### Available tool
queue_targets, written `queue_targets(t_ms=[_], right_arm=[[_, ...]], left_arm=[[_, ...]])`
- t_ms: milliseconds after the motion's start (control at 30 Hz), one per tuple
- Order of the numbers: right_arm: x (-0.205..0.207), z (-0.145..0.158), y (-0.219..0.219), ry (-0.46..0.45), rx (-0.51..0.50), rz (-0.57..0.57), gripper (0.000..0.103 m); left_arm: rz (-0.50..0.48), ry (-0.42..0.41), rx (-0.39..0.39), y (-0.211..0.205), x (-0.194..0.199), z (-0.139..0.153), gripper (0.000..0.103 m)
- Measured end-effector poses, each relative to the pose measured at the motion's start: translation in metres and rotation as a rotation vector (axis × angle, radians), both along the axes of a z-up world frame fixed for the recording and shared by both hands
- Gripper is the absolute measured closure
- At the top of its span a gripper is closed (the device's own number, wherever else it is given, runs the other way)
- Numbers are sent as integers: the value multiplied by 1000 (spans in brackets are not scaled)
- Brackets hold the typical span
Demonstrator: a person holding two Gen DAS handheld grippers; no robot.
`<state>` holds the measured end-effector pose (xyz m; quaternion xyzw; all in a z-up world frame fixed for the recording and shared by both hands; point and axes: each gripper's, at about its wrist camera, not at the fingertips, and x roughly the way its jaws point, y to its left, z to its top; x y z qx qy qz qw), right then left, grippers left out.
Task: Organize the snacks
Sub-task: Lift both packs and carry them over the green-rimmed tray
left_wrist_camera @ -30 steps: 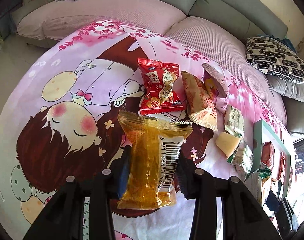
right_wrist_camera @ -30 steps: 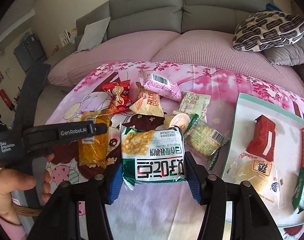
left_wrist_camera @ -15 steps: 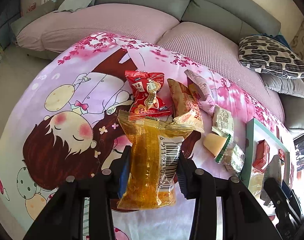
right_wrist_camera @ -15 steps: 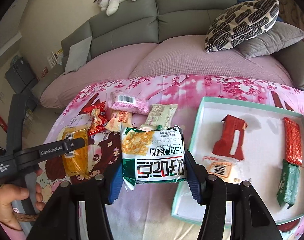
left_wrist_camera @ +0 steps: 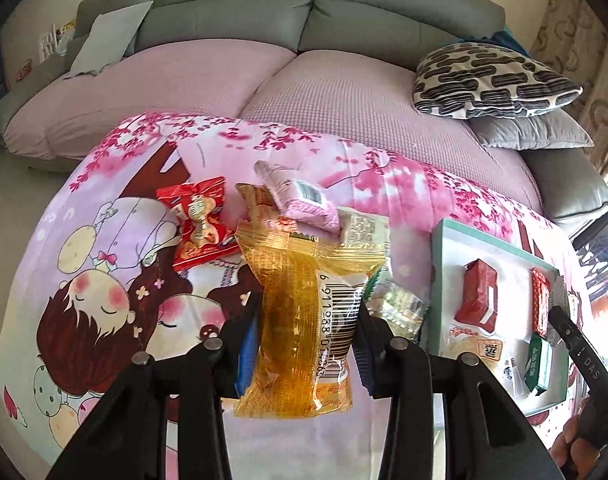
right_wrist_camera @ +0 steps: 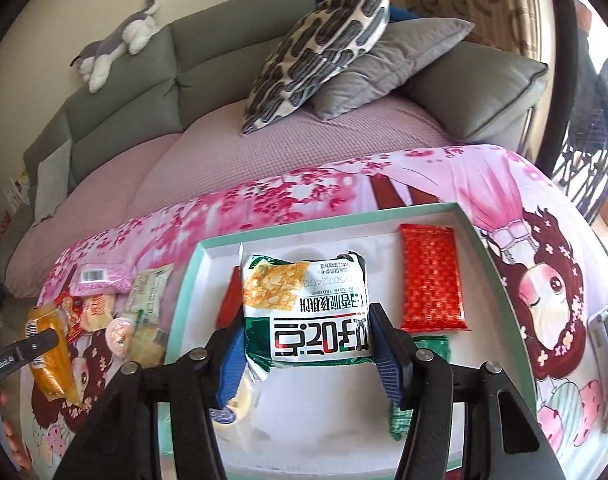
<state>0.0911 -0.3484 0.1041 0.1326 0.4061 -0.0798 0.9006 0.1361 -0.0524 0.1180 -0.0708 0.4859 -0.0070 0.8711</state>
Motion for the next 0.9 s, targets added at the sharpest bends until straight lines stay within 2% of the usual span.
queue_targets(t_ms=[200,400,500,667,900], right_arm=[[-1,-7,-34,8,17,-84,44],[3,-18,-49,35,13,-135,44],[6,-23,-53,51,3,-149,44],[12,-34,-56,74,-2,-149,44],[15,-44,-67,92,18,-163,44]], left_arm=[[-105,-25,19,-49,16,15,60],[-217,-53,-3,-108,39,27,60],[-284,-42,-20,-138,49,24,60],[-377,-15,-3,-185,58,13,60],[-436,43,25,-228,65,-14,60]])
